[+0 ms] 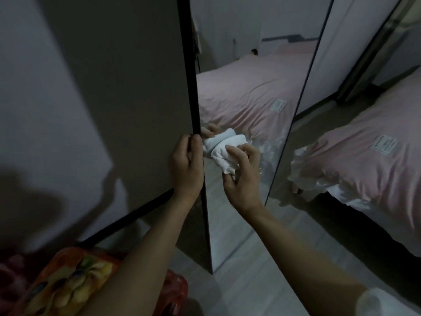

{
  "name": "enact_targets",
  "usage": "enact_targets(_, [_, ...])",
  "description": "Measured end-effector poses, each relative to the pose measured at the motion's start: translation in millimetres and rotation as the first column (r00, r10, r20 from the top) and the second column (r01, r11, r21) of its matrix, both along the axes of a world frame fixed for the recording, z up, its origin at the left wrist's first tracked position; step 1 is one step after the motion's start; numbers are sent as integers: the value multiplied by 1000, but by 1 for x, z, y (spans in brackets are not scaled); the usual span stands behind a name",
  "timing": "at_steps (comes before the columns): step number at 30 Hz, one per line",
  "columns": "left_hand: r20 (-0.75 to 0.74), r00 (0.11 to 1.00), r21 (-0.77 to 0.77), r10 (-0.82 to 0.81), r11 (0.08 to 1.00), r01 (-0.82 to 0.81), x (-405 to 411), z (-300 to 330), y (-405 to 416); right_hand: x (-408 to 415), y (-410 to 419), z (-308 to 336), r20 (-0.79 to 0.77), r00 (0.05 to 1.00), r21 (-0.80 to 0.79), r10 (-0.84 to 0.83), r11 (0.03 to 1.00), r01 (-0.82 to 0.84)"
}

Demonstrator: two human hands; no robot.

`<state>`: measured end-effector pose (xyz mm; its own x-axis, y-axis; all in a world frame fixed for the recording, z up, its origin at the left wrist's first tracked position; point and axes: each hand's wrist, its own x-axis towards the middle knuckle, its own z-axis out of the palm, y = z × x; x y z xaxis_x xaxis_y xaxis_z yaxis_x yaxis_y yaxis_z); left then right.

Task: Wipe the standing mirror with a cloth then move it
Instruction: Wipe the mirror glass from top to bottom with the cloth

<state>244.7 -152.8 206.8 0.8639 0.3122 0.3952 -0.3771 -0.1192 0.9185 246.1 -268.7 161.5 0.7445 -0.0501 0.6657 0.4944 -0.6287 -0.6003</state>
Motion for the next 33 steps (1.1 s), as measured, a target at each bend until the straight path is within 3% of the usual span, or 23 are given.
enact_targets(6, [193,976,64,101,991,-116,15,-27,-6,6,-8,-52,127,992,28,27,999,-31])
enact_targets(14, [350,936,183,46,976,-116,38,-43,-2,14,-22,-93,241,969,20,51,998,-57])
enact_targets(20, [394,919,196,21,975,-106,45,-46,1,9,-36,-123,108,987,-62,121,992,-114])
enact_targets(25, [379,925,230,-13,970,-81,39,-51,5,3,-43,-94,-80,990,-190,119,973,-133])
enact_targets(29, [340,936,248,-85,969,-2,35,-50,11,-2,-37,-56,202,976,-86,81,994,-65])
enact_targets(33, [316,938,254,-142,965,61,28,-46,11,2,-10,-35,224,973,-125,60,992,-32])
